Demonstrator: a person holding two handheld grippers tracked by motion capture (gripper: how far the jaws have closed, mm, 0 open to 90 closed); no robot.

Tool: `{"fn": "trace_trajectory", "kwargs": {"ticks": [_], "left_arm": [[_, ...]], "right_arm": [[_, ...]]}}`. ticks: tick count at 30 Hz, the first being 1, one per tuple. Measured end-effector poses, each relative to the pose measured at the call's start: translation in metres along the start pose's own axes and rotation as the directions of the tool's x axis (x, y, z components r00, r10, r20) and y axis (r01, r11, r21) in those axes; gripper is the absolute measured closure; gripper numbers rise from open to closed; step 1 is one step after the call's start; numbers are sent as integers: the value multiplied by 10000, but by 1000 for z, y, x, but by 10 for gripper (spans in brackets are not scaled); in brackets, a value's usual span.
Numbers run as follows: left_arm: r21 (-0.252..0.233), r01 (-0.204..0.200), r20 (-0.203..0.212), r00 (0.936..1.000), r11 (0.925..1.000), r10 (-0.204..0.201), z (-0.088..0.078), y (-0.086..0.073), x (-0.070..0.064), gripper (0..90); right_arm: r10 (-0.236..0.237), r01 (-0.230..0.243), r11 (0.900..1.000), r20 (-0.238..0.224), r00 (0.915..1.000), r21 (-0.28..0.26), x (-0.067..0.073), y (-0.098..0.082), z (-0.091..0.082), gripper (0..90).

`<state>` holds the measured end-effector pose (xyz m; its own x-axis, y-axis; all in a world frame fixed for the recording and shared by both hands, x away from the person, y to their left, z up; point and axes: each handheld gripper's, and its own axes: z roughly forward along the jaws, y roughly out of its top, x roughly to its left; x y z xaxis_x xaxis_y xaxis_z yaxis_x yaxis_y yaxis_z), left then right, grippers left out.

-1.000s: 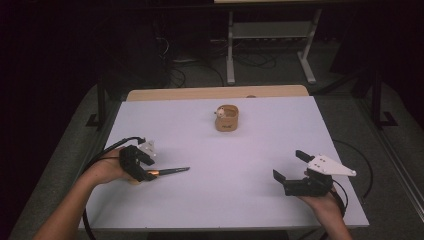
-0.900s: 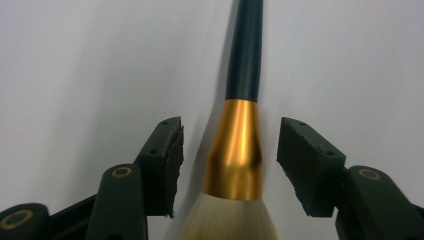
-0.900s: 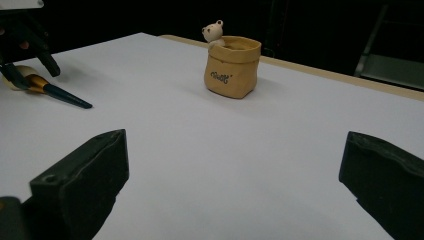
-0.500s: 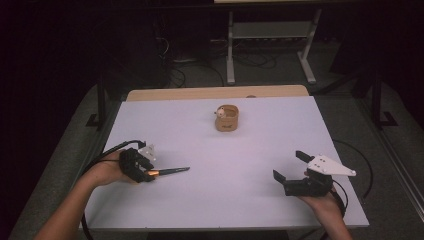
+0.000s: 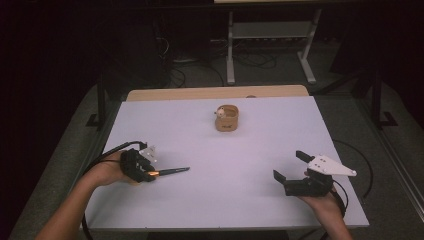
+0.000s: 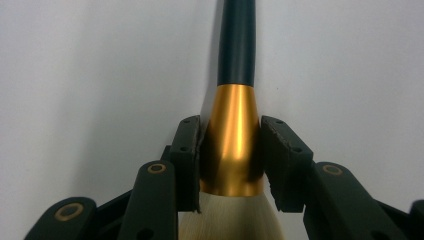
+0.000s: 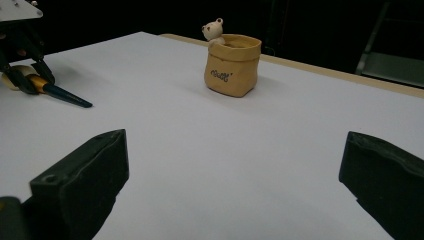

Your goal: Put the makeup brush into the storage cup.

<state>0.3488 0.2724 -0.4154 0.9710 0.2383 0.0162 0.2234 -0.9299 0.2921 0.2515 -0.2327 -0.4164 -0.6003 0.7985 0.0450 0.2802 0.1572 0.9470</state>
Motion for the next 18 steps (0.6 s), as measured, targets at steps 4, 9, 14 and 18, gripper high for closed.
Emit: {"fn": "trace_trajectory", "kwargs": {"ticks": [4,9,14,18], "left_arm": [[-33,-25,107,9999,10000,26,0,-1,1,624],[-48,-2,149,9999,10000,2,0,-1,2,629],[-44,135,184,9997,9999,-134,0,-1,2,630],[55,338,297,9990,9994,-339,-1,0,2,631]], "right_arm": [[3,-3,10000,-31,10000,8,0,0,0,0],[42,-42,10000,5,10000,-3,0,0,0,0],[53,-53,10000,55,10000,-16,-1,0,-2,0],[46,-46,10000,88,10000,-20,-2,0,-3,0]]}}
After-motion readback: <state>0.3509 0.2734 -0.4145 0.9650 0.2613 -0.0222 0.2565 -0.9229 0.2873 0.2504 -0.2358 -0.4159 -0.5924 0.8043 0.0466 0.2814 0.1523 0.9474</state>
